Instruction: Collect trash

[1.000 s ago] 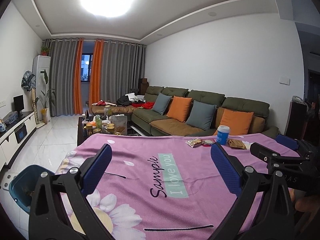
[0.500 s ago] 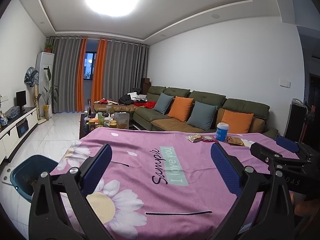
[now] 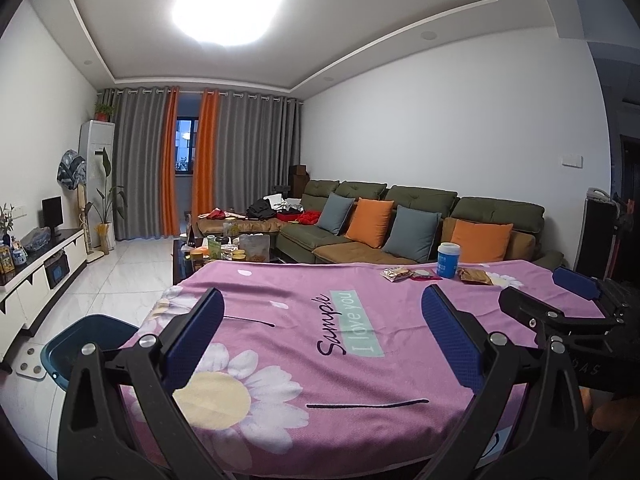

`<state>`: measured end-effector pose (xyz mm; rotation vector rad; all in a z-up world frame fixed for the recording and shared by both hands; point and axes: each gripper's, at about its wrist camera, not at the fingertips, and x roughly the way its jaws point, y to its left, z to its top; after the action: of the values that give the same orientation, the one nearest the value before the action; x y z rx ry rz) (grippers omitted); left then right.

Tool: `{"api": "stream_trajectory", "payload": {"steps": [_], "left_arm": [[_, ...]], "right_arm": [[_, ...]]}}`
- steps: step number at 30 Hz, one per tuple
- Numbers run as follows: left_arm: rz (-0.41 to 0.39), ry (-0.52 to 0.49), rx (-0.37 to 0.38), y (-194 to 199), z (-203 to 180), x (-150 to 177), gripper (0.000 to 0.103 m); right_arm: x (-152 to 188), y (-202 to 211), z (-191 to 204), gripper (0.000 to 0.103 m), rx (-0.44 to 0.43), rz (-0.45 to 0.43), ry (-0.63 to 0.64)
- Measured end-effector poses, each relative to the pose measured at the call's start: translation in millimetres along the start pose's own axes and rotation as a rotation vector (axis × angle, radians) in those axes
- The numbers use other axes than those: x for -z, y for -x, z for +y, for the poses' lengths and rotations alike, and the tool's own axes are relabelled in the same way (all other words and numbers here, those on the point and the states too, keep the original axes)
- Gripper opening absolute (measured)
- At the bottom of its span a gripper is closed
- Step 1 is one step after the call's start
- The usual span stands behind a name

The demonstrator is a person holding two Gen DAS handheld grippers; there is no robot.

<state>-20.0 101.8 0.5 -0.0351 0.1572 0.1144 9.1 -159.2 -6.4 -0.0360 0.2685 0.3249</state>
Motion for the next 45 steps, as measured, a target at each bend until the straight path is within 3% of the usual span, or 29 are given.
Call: {"api": "stream_trajectory", "payload": {"steps": [19, 45], "left_arm": [[-0.020, -0.020, 0.012, 22.6, -0.8, 8.7, 0.097], [0.019, 0.003, 0.030, 24.9, 1.2, 17.1, 0.097]], "right_arm": [[12.0, 23.5, 8.8, 0.096, 0.000, -0.003, 0.020], [12.7, 30.5, 12.0, 0.096, 0.018, -0.004, 0.027]]}}
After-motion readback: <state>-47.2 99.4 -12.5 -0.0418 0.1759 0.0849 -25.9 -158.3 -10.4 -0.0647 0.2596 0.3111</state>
